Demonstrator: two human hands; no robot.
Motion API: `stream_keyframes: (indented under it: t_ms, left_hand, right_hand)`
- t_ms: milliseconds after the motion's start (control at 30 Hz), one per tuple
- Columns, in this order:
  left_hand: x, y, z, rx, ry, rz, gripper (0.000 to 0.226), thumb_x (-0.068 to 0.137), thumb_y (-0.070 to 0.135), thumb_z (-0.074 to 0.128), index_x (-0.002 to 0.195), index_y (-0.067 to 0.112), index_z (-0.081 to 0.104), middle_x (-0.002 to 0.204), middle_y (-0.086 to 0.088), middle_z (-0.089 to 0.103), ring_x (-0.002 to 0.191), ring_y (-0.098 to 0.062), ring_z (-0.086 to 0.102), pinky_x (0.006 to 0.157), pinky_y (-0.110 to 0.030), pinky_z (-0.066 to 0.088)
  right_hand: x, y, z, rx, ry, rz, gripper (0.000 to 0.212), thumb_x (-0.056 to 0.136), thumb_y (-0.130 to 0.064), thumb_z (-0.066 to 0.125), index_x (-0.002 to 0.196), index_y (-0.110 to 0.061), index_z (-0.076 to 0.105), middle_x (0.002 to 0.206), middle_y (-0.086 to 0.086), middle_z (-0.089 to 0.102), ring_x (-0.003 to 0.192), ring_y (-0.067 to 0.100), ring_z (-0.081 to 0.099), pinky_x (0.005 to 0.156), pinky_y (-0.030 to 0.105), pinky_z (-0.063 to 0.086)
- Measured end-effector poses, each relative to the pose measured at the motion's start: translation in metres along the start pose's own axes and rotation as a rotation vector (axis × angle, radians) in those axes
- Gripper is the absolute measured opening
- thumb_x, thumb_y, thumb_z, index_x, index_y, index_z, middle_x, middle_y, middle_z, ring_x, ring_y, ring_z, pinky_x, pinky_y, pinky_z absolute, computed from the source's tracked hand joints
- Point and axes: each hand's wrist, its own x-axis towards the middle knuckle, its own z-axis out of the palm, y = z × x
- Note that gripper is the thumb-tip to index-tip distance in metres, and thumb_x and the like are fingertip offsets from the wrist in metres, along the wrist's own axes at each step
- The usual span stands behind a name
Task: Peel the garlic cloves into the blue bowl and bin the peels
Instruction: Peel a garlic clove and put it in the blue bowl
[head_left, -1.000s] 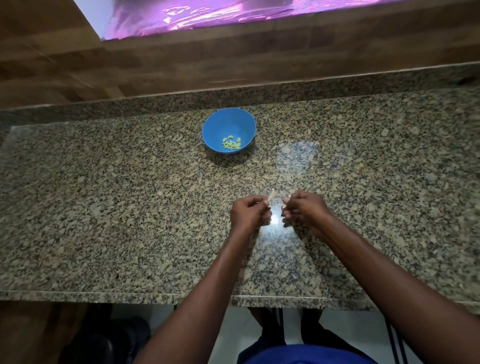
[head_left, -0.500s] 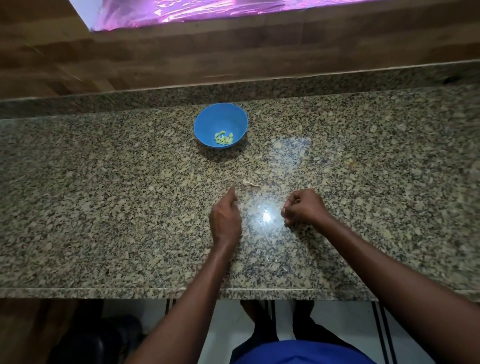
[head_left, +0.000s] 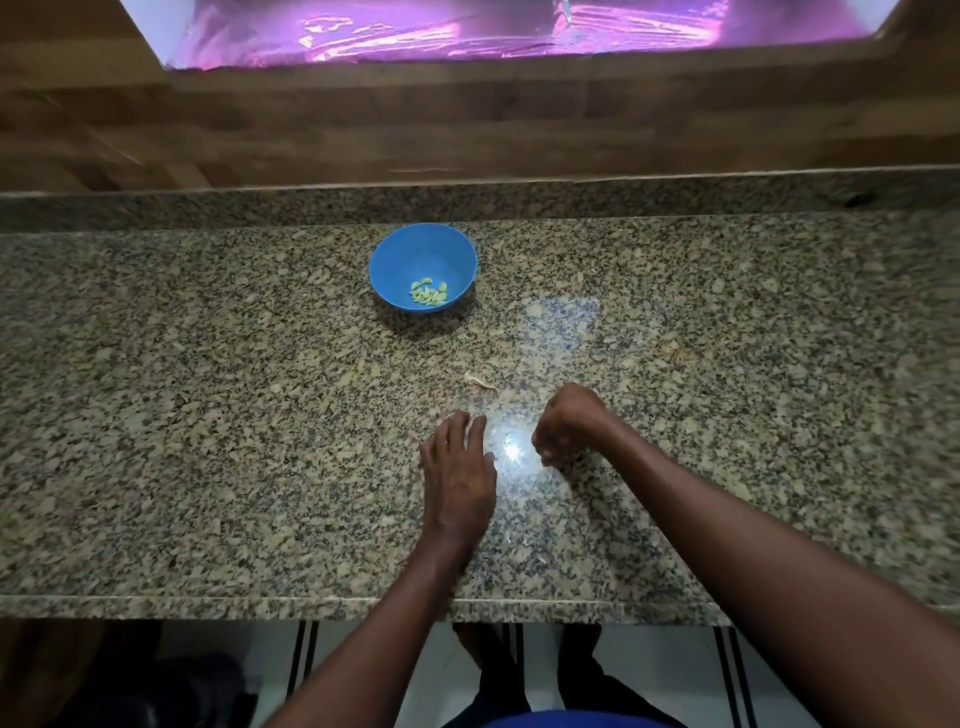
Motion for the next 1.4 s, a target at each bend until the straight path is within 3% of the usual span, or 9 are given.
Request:
stream_keyframes:
  t_ms: [100, 300, 400, 533, 667, 767, 1033, 1200, 1400]
  left_hand:
    - [-0.001, 0.000, 0.001, 0.028, -0.004, 0.012, 0.047, 0.104, 0.026, 0.047, 0.150, 0.019, 0.041, 0.153, -0.008, 0.038, 0.141, -0.027, 0.035, 0.116, -0.048, 0.031]
    - [-0.003, -0.002, 0.004, 0.060, 0.007, 0.028, 0.052, 0.103, 0.026, 0.048, 0.153, 0.017, 0.037, 0.154, -0.010, 0.038, 0.142, -0.027, 0.032, 0.118, -0.048, 0.029]
    - [-0.003, -0.002, 0.003, 0.080, -0.009, 0.029, 0.052, 0.104, 0.027, 0.047, 0.153, 0.017, 0.037, 0.154, -0.010, 0.038, 0.141, -0.026, 0.035, 0.117, -0.048, 0.031]
    - [-0.003, -0.001, 0.003, 0.097, -0.012, 0.027, 0.051, 0.103, 0.027, 0.048, 0.152, 0.017, 0.038, 0.154, -0.011, 0.039, 0.140, -0.027, 0.036, 0.116, -0.049, 0.032]
    - [-0.002, 0.000, 0.002, 0.118, 0.001, 0.033, 0.052, 0.101, 0.026, 0.052, 0.150, 0.016, 0.041, 0.152, -0.012, 0.041, 0.138, -0.027, 0.037, 0.113, -0.048, 0.034]
    - [-0.003, 0.001, 0.002, 0.128, 0.004, 0.036, 0.052, 0.100, 0.026, 0.052, 0.150, 0.016, 0.042, 0.151, -0.012, 0.042, 0.138, -0.027, 0.038, 0.112, -0.047, 0.034]
    - [-0.003, 0.001, 0.002, 0.131, 0.019, 0.035, 0.051, 0.101, 0.027, 0.050, 0.150, 0.016, 0.041, 0.152, -0.011, 0.040, 0.138, -0.027, 0.038, 0.113, -0.047, 0.033]
    - [-0.002, 0.001, 0.002, 0.126, 0.025, 0.040, 0.051, 0.101, 0.026, 0.049, 0.151, 0.017, 0.040, 0.152, -0.010, 0.040, 0.139, -0.027, 0.038, 0.113, -0.047, 0.032]
    - [-0.004, 0.002, 0.000, 0.089, 0.019, 0.025, 0.051, 0.102, 0.025, 0.050, 0.151, 0.018, 0.040, 0.152, -0.009, 0.038, 0.139, -0.024, 0.036, 0.115, -0.046, 0.029]
  right_hand:
    - [0.003, -0.003, -0.002, 0.023, -0.020, 0.055, 0.018, 0.078, 0.003, 0.082, 0.093, 0.006, 0.073, 0.073, 0.015, 0.076, 0.060, 0.019, 0.076, 0.041, 0.022, 0.050]
    - [0.002, -0.009, 0.012, 0.016, 0.146, 0.025, 0.015, 0.084, -0.003, 0.080, 0.090, 0.003, 0.067, 0.073, 0.011, 0.069, 0.038, 0.010, 0.062, 0.031, 0.016, 0.041]
    - [0.003, -0.007, 0.024, -0.021, 0.231, -0.073, 0.008, 0.089, 0.001, 0.071, 0.089, 0.000, 0.063, 0.081, 0.009, 0.066, 0.055, 0.014, 0.061, 0.052, 0.025, 0.060]
    - [0.003, 0.003, 0.023, -0.055, 0.218, -0.173, 0.008, 0.087, 0.007, 0.067, 0.087, -0.001, 0.065, 0.085, 0.011, 0.069, 0.065, 0.017, 0.066, 0.061, 0.030, 0.063]
    - [-0.002, 0.022, 0.011, 0.052, 0.125, -0.257, 0.009, 0.080, -0.002, 0.082, 0.082, -0.001, 0.073, 0.069, 0.007, 0.072, 0.046, 0.005, 0.066, 0.039, 0.014, 0.046]
    - [-0.005, 0.030, 0.007, 0.116, 0.118, -0.245, 0.006, 0.083, 0.000, 0.080, 0.081, 0.000, 0.074, 0.068, 0.011, 0.073, 0.047, 0.011, 0.069, 0.043, 0.020, 0.052]
    - [-0.007, 0.020, 0.005, 0.089, 0.089, -0.117, 0.012, 0.079, 0.004, 0.079, 0.077, 0.000, 0.068, 0.066, 0.010, 0.070, 0.039, 0.010, 0.064, 0.039, 0.018, 0.048]
    - [-0.007, 0.014, 0.015, -0.041, 0.161, -0.202, 0.016, 0.084, 0.004, 0.071, 0.075, -0.006, 0.063, 0.068, 0.003, 0.062, 0.050, 0.009, 0.055, 0.035, 0.014, 0.037]
    - [-0.009, 0.016, 0.031, -0.133, 0.265, -0.285, 0.020, 0.088, 0.010, 0.057, 0.078, -0.007, 0.058, 0.076, 0.005, 0.058, 0.062, 0.017, 0.052, 0.049, 0.026, 0.045]
